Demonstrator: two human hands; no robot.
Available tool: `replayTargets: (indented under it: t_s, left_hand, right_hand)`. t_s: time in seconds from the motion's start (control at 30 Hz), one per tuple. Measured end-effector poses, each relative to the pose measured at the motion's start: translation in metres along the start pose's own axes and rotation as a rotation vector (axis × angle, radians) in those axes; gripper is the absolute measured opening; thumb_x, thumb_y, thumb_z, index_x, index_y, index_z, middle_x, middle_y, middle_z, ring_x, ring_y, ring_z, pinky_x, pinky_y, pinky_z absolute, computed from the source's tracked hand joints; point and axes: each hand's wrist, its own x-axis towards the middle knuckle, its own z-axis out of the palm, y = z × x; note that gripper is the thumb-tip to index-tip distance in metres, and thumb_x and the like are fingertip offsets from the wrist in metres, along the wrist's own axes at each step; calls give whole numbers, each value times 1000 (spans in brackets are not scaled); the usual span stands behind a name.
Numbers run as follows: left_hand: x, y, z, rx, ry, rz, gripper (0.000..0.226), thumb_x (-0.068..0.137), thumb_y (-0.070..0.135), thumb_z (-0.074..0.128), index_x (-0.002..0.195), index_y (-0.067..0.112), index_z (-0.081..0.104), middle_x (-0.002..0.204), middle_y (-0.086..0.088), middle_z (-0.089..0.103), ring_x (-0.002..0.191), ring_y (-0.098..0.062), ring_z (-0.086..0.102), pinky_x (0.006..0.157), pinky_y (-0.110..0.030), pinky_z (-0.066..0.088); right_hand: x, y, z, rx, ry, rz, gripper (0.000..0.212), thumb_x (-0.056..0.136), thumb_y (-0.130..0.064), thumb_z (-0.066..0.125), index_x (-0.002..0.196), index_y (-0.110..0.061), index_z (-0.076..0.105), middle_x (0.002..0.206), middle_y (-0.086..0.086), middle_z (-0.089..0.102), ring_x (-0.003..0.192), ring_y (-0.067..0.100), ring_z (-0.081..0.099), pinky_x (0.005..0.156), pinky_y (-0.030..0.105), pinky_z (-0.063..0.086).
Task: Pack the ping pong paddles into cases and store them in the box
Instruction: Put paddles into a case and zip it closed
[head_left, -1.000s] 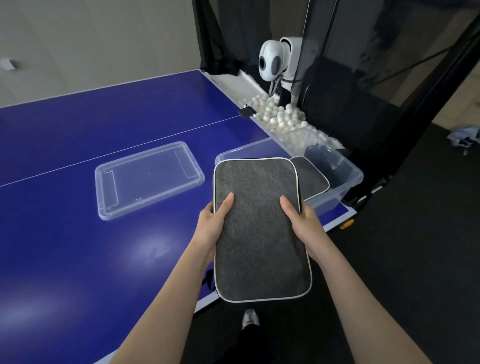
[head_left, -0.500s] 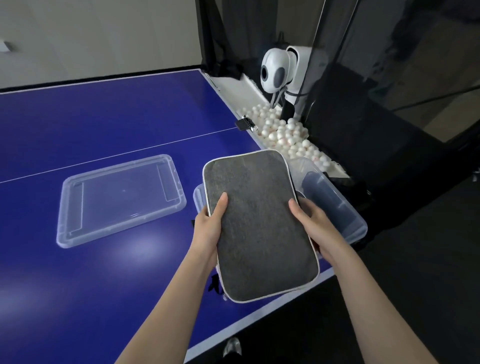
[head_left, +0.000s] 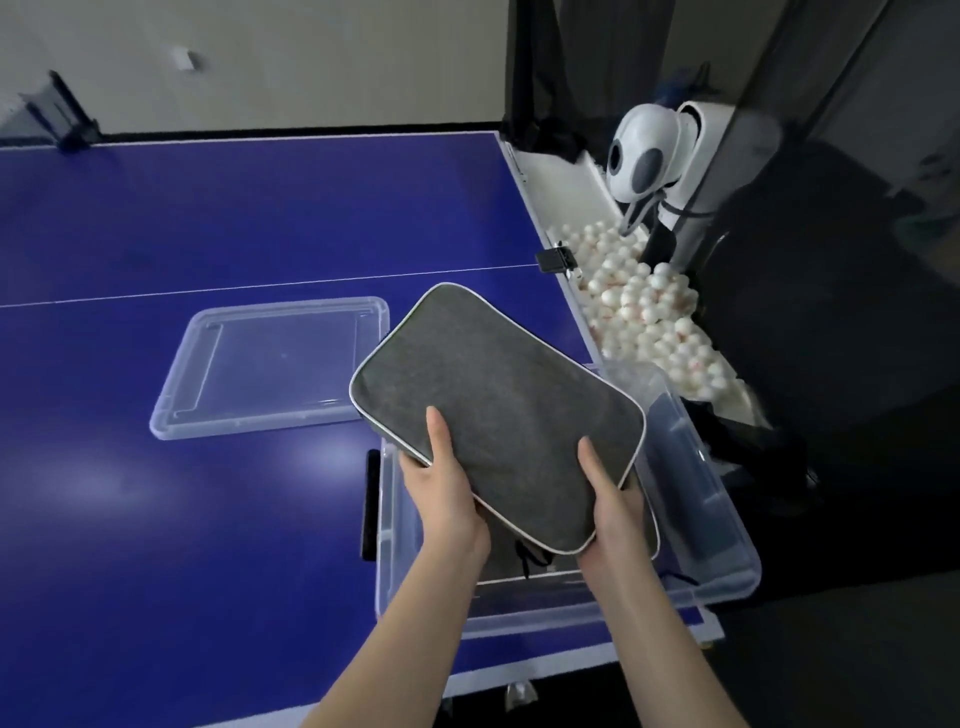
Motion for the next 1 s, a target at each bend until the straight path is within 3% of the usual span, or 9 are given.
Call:
replayTargets:
  t_s: [0.13,0.23,0.37,0.43,0.57,0.73,0.8,0.9,1.0]
  left_hand:
    - [-3,-11,0,-16,-98,-62,57,75,47,74,121,17,59,113,-2,71,99,-21,70,85,-42,56]
    - [4,-7,-19,4,-89,16,50,83,43,65,120,9,59,108,-7,69,84,-19,69,70,-34,56]
    - [18,9,-40,396,-67,31,41,86,46,63,115,18,55,105,-3,64,89,-18,64,68,-34,55]
    - [24,1,-39,622,-75,-5,36,85,46,66,110,22,60,106,1,63,90,-13,62,69,-31,53]
    - [32,-27,-44,844,-16,41,48,85,45,67,120,13,59,114,-4,66,105,-23,62,95,-42,50]
    - [40,-47,-56,966,23,69,46,83,50,66,110,14,61,114,-6,58,98,-21,60,94,-38,47]
    - [44,-51,-57,1038,39,64,48,79,53,69,105,12,63,114,-8,50,96,-22,56,94,-37,46]
    - [49,-53,-61,1098,36,31,56,73,52,76,101,6,64,111,-13,58,99,-29,59,94,-46,49]
    - [49,-57,-62,1110,32,30,60,71,50,78,107,5,62,112,-14,60,99,-29,60,92,-47,50]
  right_hand:
    - [34,-30,-26,-43,-65,13,47,75,-27,78,119,-17,65,108,0,73,91,20,72,62,34,58]
    - [60,-56,-44,-137,-142,2,44,71,-26,79,113,-19,68,108,3,73,95,23,71,74,41,58]
    - [86,-80,-61,-301,-261,-24,22,72,-19,76,93,-25,74,101,6,75,88,23,72,71,38,58]
    - [94,-78,-66,-386,-307,7,27,70,-21,78,97,-22,73,101,9,74,89,26,72,77,43,58]
    - [106,-64,-73,-515,-307,44,44,66,-27,82,106,-15,69,101,9,74,94,30,71,88,53,54]
    - [113,-43,-87,-691,-210,-99,40,76,-31,79,112,-26,64,104,-5,72,94,15,69,82,36,56]
    - [116,-37,-92,-753,-200,-162,33,78,-27,78,108,-22,66,106,-1,71,96,16,67,85,36,55]
    - [118,-32,-96,-822,-217,-237,24,81,-20,76,103,-15,68,106,7,69,98,20,66,89,40,53]
    - [115,-28,-97,-811,-268,-265,24,85,-16,71,108,-18,65,106,0,69,101,14,65,82,24,51]
